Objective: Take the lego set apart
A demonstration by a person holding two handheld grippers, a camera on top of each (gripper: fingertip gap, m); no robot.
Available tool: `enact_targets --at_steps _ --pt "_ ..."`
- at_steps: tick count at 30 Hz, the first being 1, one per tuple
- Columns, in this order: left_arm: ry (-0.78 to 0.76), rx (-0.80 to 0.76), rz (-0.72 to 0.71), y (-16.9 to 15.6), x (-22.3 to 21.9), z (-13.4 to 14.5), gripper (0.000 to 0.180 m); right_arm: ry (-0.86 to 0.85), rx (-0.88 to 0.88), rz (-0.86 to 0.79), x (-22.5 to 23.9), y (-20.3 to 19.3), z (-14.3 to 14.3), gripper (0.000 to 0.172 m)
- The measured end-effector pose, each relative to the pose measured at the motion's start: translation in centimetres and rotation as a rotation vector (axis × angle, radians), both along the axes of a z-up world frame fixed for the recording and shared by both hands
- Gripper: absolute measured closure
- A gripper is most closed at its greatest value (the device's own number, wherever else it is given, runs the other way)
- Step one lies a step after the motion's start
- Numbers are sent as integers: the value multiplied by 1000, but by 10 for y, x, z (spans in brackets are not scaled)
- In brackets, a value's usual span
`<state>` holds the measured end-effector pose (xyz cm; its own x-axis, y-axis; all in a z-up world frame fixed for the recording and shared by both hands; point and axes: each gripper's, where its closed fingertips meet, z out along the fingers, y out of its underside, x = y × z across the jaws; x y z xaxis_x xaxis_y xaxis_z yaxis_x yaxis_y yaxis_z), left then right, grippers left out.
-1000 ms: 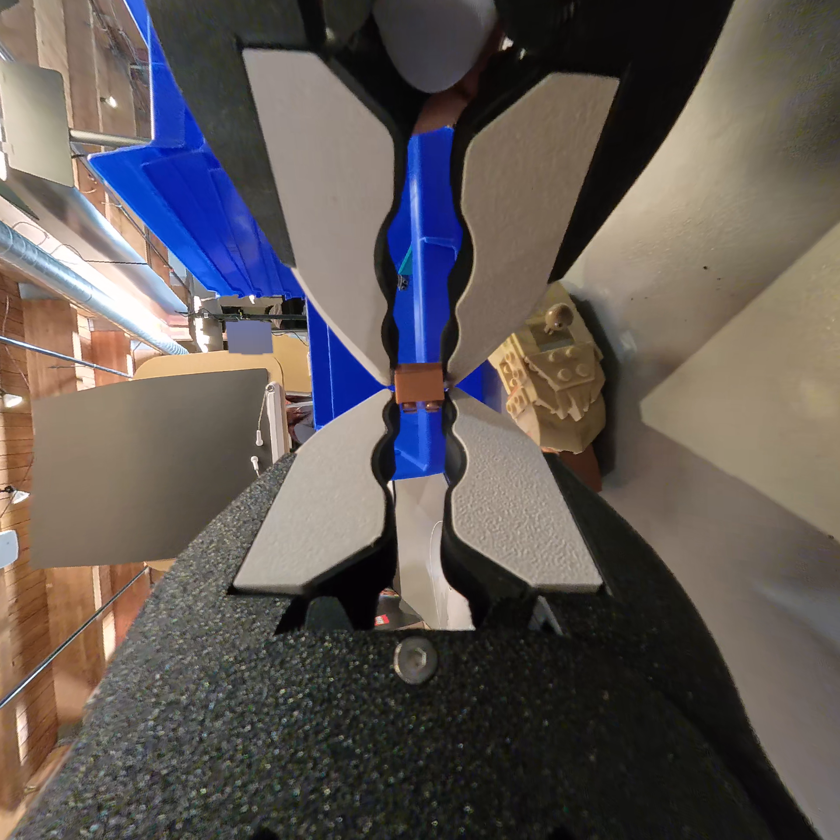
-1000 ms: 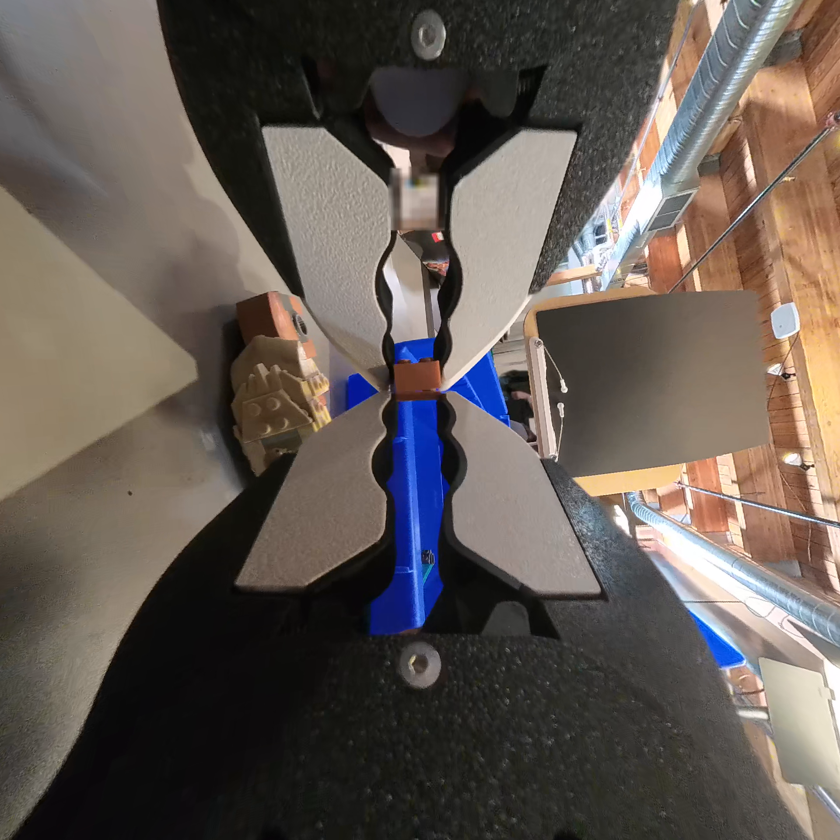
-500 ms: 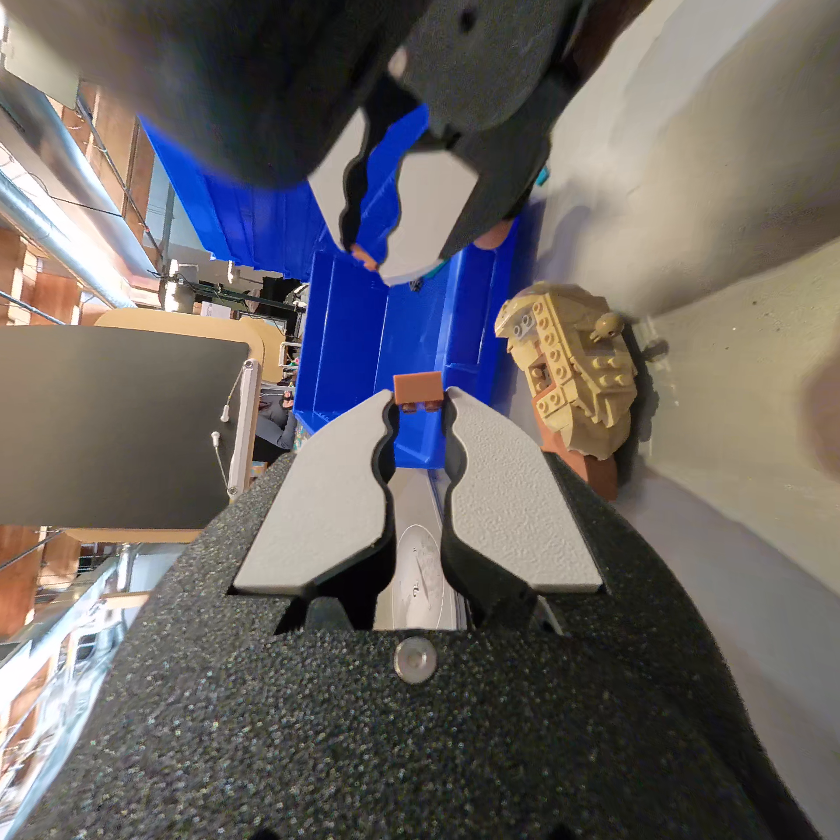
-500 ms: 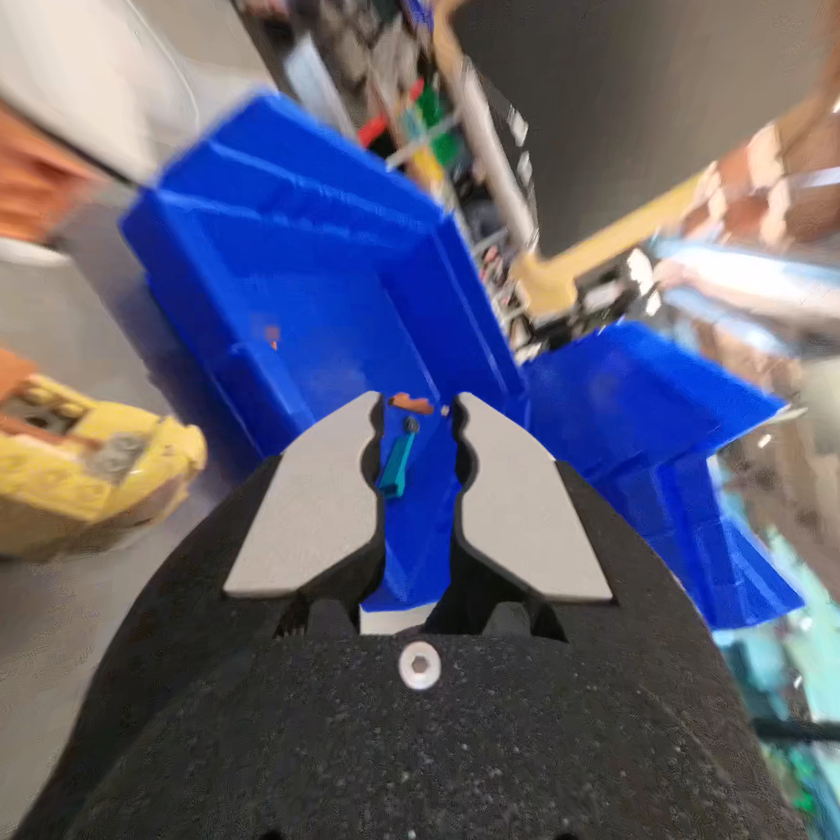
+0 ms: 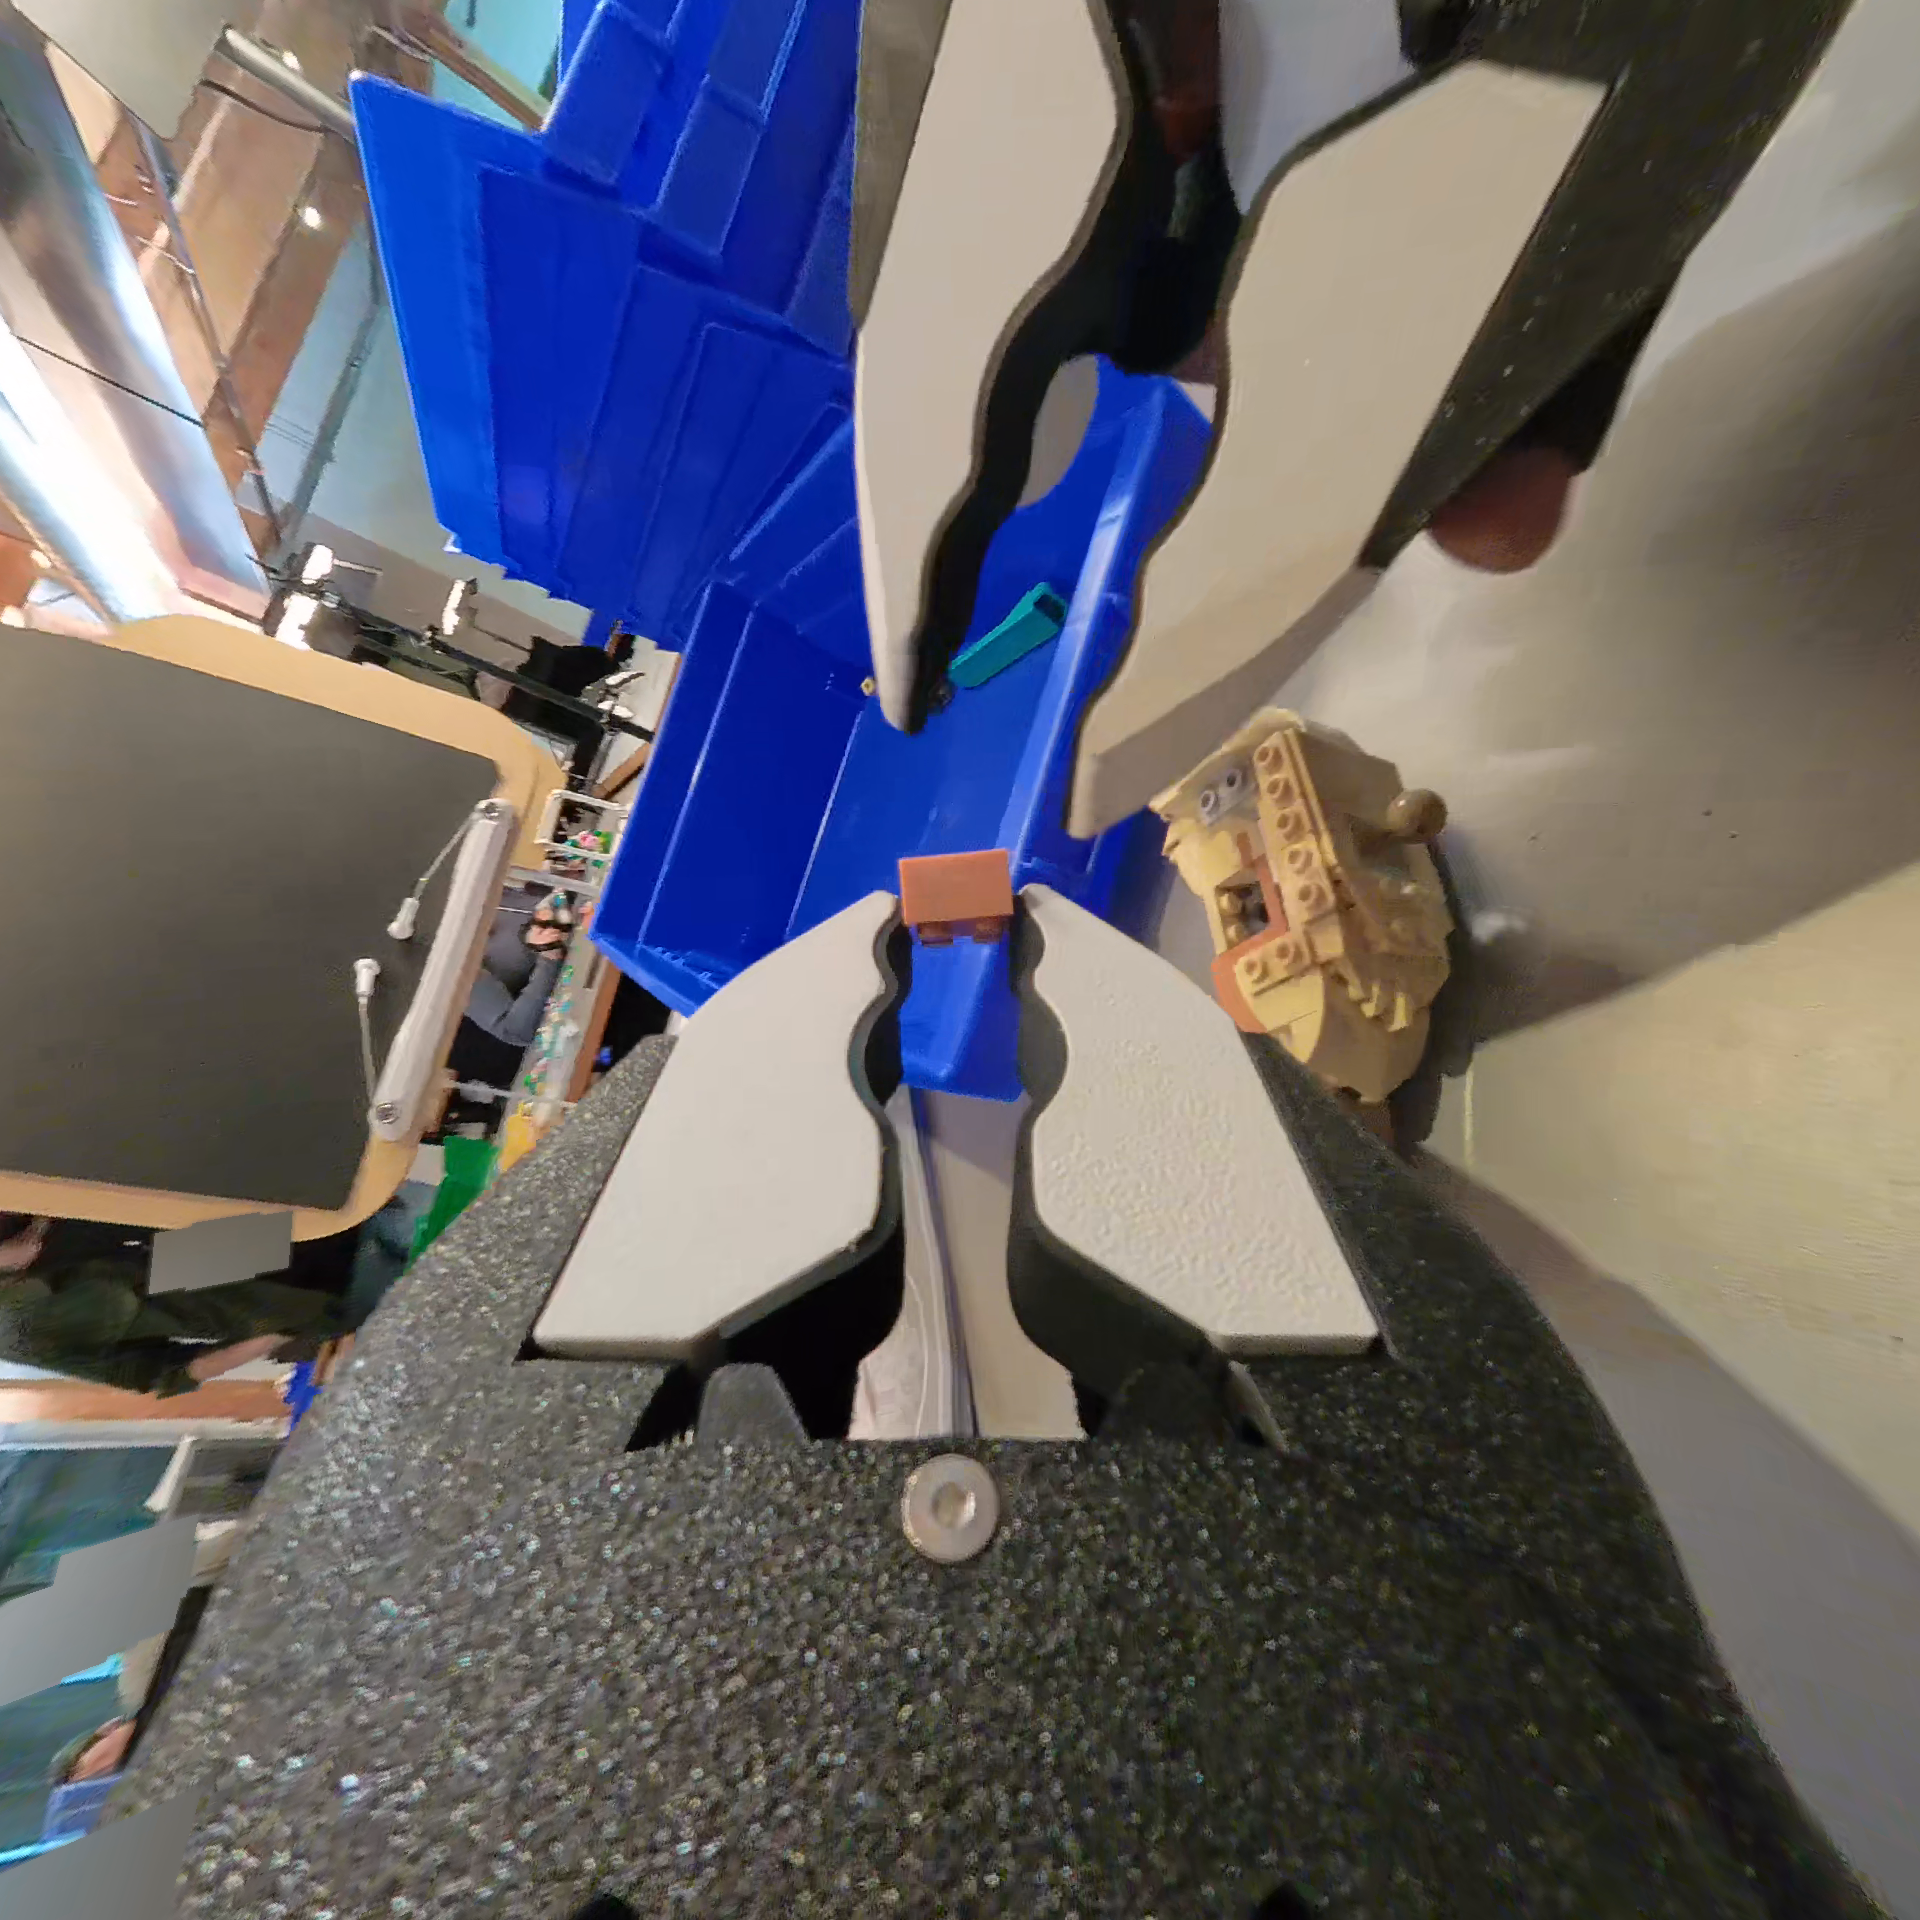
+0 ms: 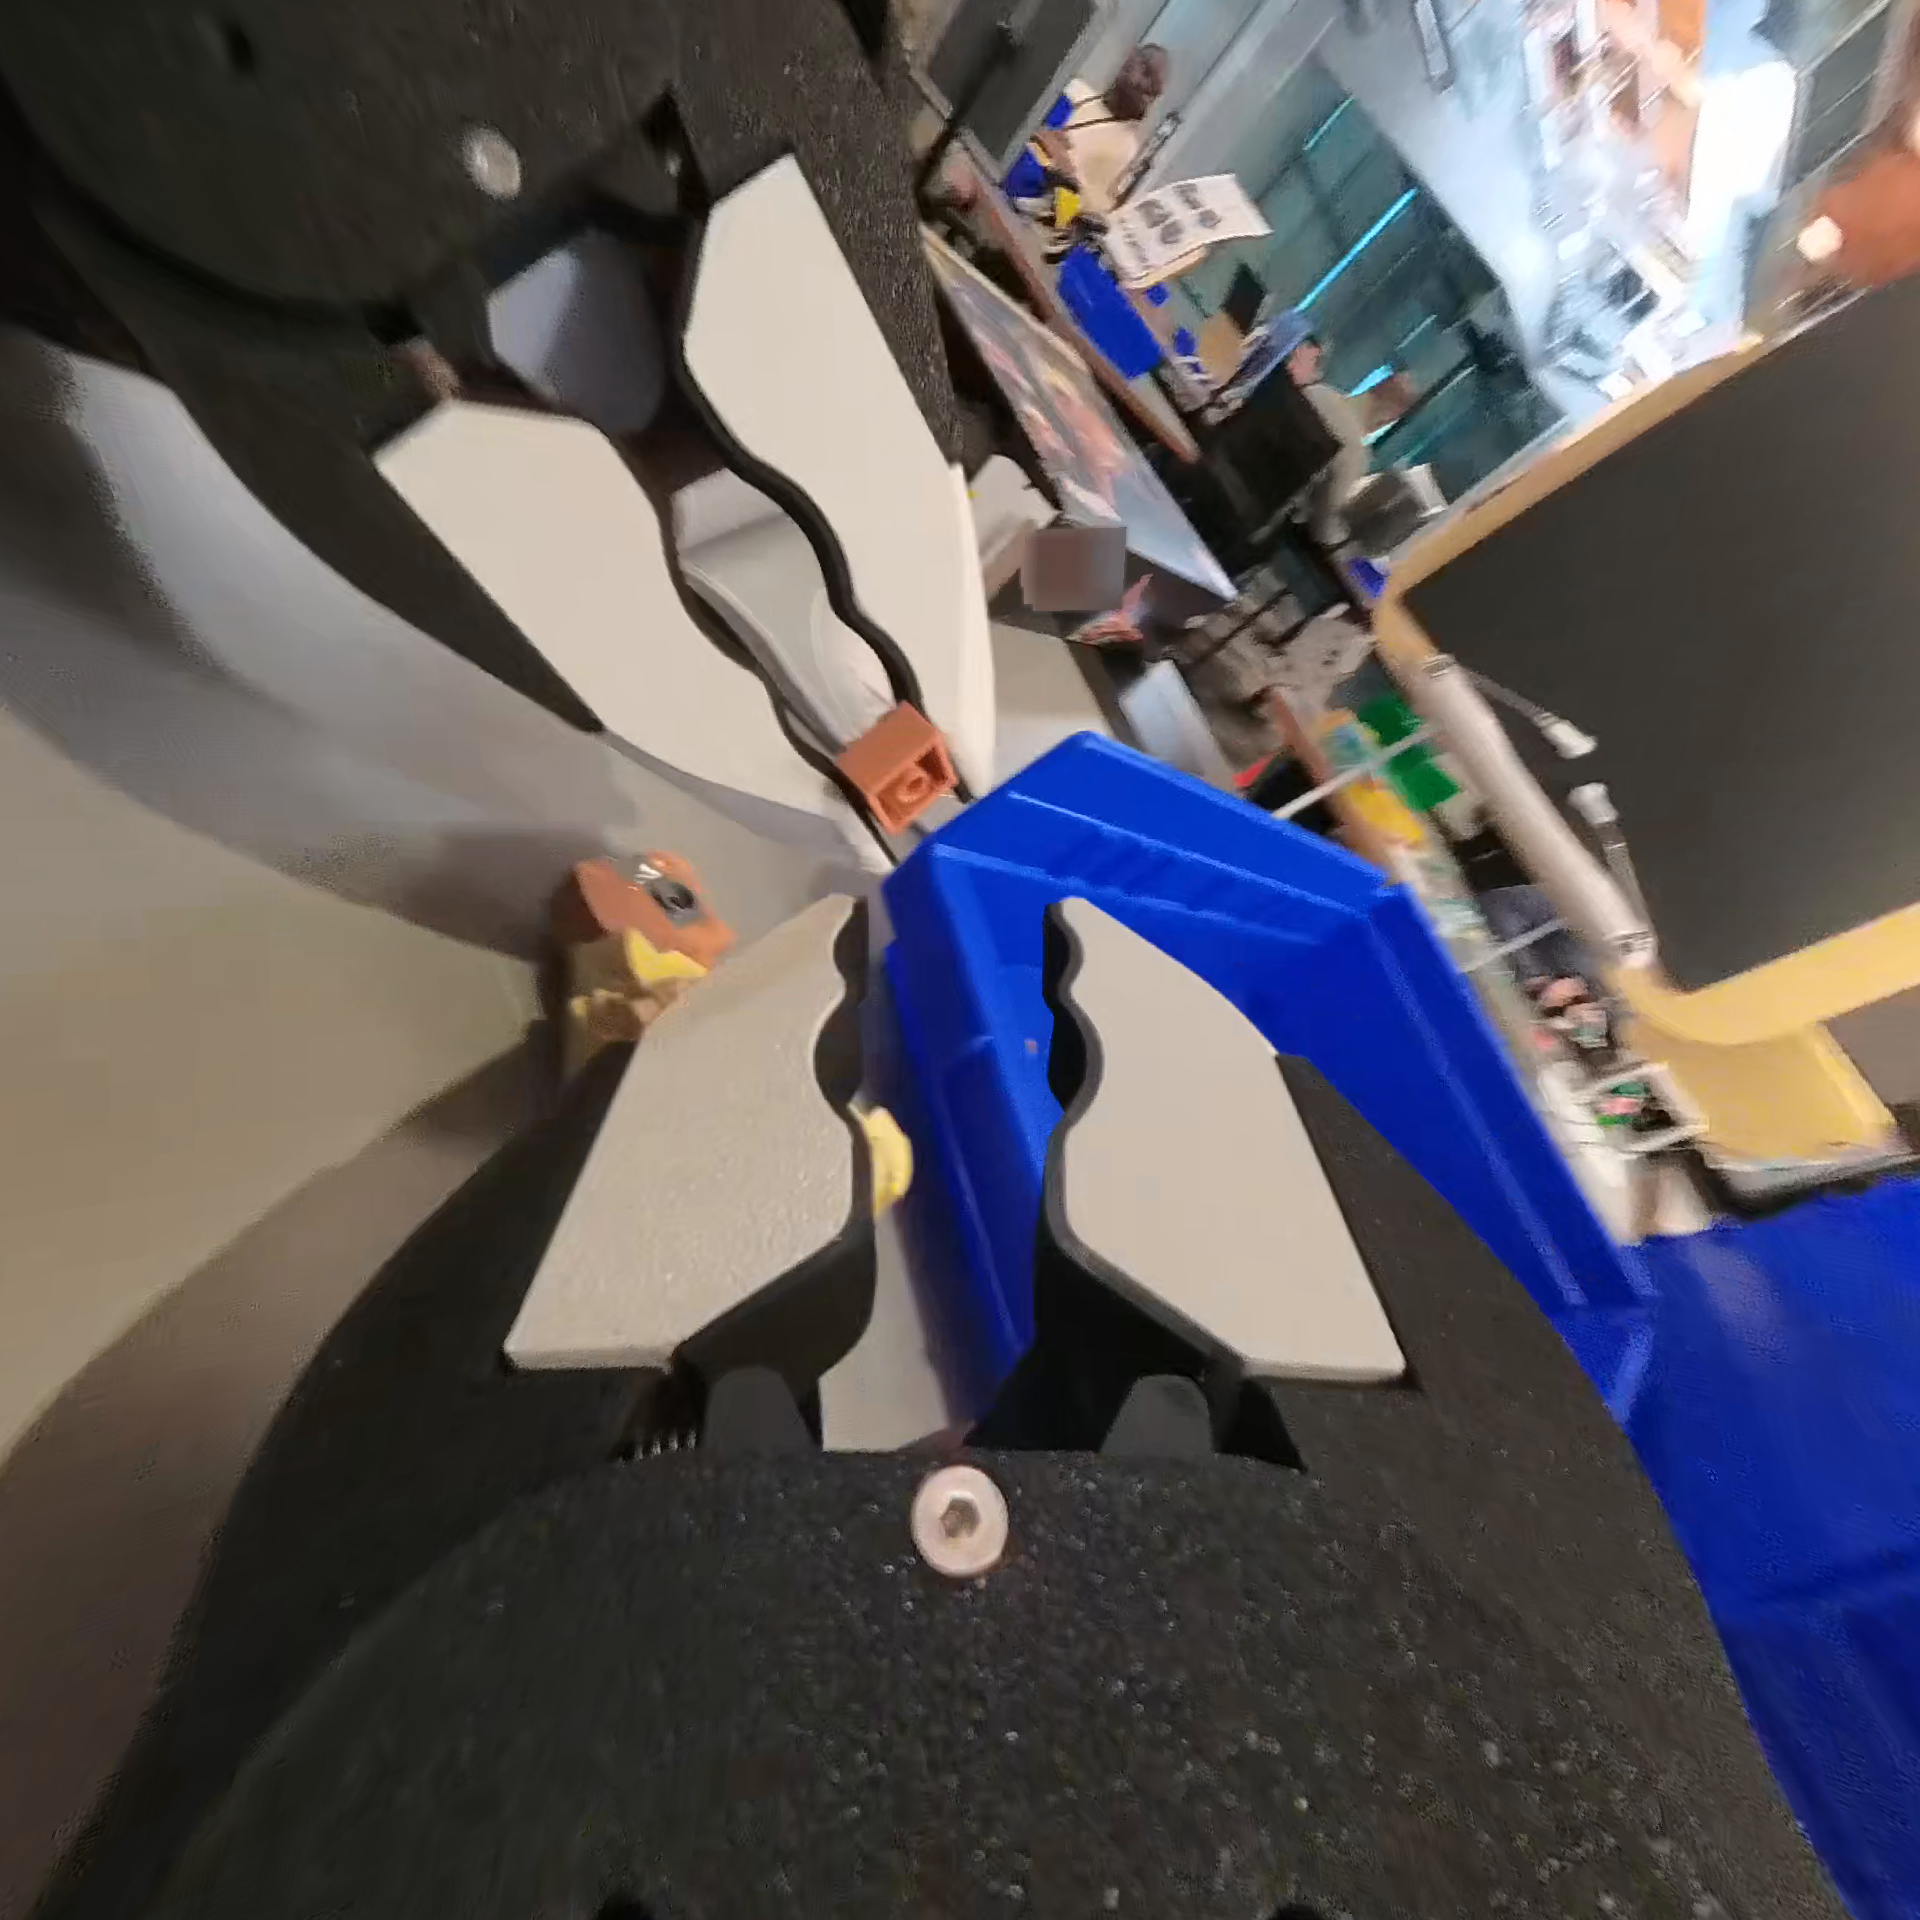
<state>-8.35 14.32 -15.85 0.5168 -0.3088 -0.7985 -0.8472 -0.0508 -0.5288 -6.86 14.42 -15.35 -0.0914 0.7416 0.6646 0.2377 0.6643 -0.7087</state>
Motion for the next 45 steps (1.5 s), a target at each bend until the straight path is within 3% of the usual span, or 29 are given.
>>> enact_targets --at_steps 8,21,23,29,33,36,41,45 --pt "168 75 25 3 3 -2 163 -97 -485 112 -2 -27 -1 141" --pt "251 163 -6 -1 9 6 163 -148 -802 149 -5 -29 -1 145" --pt "260 167 -10 -1 9 5 163 -148 -805 153 -5 -29 -1 153" --pt "205 174 58 5 -2 7 162 -85 -720 69 -11 -9 5 153" --pt "117 127 91 7 -13 4 160 21 -585 -309 -14 71 2 152" --pt "83 105 83 7 -13 1 161 -5 -497 -442 -10 99 -10 135" --pt "62 98 77 6 -14 0 163 76 -395 -350 3 91 17 137" --pt "39 97 79 5 -18 0 164 176 -426 -242 42 99 43 143"
